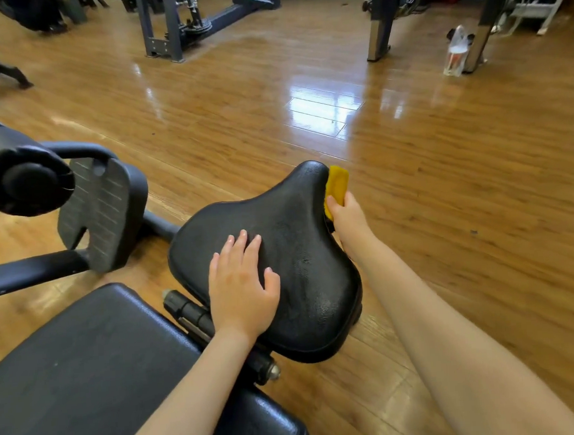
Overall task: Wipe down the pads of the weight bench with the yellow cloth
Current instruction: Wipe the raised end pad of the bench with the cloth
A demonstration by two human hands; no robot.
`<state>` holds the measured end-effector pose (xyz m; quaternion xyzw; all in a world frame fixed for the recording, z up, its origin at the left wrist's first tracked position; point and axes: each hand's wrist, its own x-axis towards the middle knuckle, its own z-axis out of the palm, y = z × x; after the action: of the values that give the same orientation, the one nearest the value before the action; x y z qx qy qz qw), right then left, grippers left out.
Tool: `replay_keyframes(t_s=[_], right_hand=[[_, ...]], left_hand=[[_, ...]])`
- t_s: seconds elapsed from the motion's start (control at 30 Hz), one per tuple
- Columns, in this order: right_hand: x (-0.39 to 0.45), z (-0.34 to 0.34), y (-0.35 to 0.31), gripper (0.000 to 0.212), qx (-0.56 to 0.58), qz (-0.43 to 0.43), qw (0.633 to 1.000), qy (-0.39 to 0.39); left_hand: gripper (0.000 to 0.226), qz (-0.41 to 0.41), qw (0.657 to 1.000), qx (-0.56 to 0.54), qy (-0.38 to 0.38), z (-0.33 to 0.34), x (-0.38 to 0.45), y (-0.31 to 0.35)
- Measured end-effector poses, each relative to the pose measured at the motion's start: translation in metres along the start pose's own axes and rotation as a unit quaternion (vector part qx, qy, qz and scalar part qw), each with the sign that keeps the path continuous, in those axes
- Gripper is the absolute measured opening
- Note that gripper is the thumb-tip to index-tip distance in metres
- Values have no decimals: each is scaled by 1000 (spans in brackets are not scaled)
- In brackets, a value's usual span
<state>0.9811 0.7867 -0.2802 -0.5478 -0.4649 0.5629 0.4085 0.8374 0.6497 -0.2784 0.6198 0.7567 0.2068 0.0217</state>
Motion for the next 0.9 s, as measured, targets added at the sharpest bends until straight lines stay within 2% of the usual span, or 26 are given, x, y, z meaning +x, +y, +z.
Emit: replay_keyframes(t_s=[0.07, 0.13, 0.23, 0.33, 0.43, 0.47, 0.53, 0.63, 0.73, 0.83, 0.9], right_hand=[[-14, -2, 4, 38, -57, -14, 998, -15], [-32, -11, 5, 32, -88, -26, 994, -62], [-55, -24, 11, 30, -75, -18, 992, -105], [-63, -35, 20, 27, -59, -13, 992, -115], [-73, -43, 33, 19, -14, -15, 995, -97], [-79, -43, 39, 23, 7, -21, 997, -80], [-92, -42, 48, 28, 56, -19, 998, -24], [-102, -37, 51, 19, 102, -36, 993, 44], [-97, -35, 45, 12, 71, -78, 994, 31], [-97, -27, 49, 26, 126, -76, 989, 21], [-107, -21, 61, 23, 143, -73, 986, 51]], left_hand=[[57, -1, 1000, 4, 3, -1, 1, -3], [57, -1, 1000, 6, 3, -1, 1, -4], [57, 2, 1000, 10, 4, -1, 2, -4], [57, 0, 1000, 9, 7, 0, 2, -2], [57, 4, 1000, 6, 3, 0, 1, -1], [58, 4, 1000, 7, 2, 0, 1, -2], [58, 5, 1000, 10, 3, 0, 2, -4], [58, 5, 1000, 13, 5, 0, 1, -5], [58, 5, 1000, 14, 4, 0, 1, -4], [58, 7, 1000, 12, 5, 0, 2, -4], [59, 8, 1000, 9, 8, 1, 0, -5]])
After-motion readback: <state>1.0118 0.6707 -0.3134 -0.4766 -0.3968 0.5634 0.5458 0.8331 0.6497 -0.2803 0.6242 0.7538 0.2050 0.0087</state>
